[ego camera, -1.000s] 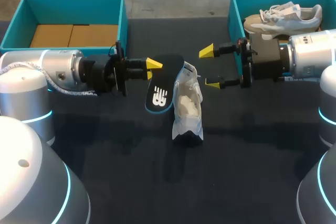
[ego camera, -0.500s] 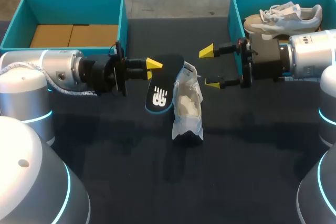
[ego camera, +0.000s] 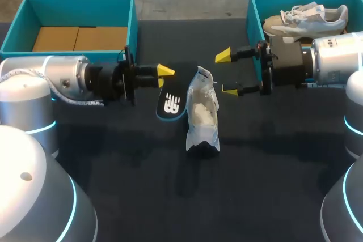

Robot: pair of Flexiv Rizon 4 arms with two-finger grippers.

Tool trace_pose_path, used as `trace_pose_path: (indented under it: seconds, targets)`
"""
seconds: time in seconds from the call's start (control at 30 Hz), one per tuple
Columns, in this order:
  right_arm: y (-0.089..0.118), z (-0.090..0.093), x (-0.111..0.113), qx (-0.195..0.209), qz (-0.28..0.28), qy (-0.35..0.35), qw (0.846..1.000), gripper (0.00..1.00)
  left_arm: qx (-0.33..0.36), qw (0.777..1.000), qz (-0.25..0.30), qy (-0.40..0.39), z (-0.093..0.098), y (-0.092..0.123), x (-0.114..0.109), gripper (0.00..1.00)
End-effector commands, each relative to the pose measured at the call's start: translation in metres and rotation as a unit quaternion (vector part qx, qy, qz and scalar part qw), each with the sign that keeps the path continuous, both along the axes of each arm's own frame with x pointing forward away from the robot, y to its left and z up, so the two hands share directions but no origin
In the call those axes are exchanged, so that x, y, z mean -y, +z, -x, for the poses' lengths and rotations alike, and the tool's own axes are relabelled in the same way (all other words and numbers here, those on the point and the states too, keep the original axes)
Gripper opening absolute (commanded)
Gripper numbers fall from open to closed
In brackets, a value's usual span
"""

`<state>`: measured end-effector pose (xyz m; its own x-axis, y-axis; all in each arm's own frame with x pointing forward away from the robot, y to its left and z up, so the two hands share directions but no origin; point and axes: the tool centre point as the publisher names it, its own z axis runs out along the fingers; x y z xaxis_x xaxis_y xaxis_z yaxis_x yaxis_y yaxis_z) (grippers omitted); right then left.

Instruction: Take the shoe out of the shoebox, open the shoe tongue, remove and reinsert the insole, then place the shoe into the shoebox

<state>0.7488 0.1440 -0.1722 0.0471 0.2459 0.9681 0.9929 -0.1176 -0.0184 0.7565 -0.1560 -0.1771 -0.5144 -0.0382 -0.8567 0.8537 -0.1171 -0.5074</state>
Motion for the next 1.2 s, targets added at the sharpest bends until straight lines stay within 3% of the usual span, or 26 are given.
trace_pose_path:
  seconds: [0.03, 0.43, 0.63, 0.73, 0.8, 1.2]
  targets:
    - [-0.005, 0.004, -0.002, 0.010, 0.017, 0.004, 1.000, 1.00, -0.019, 1.000, 0.005, 0.006, 0.006, -0.010, -0.007, 0.00]
    - [-0.036, 0.030, 0.011, 0.033, 0.055, 0.016, 0.998, 1.00, -0.141, 0.990, 0.026, 0.001, 0.014, -0.024, -0.009, 0.00]
    - [-0.046, 0.037, 0.014, 0.044, 0.090, 0.027, 0.995, 1.00, -0.168, 0.985, 0.025, 0.003, 0.016, -0.032, -0.006, 0.00]
    - [-0.049, 0.041, 0.014, 0.054, 0.118, 0.034, 0.991, 1.00, -0.179, 0.983, 0.029, 0.001, 0.018, -0.033, -0.006, 0.00]
    - [-0.052, 0.043, 0.014, 0.035, 0.152, 0.025, 0.987, 1.00, -0.184, 0.982, 0.032, -0.002, 0.020, -0.031, -0.006, 0.00]
    - [-0.052, 0.043, 0.014, 0.035, 0.152, 0.025, 0.987, 1.00, -0.211, 0.976, 0.044, -0.028, 0.030, -0.023, -0.001, 0.00]
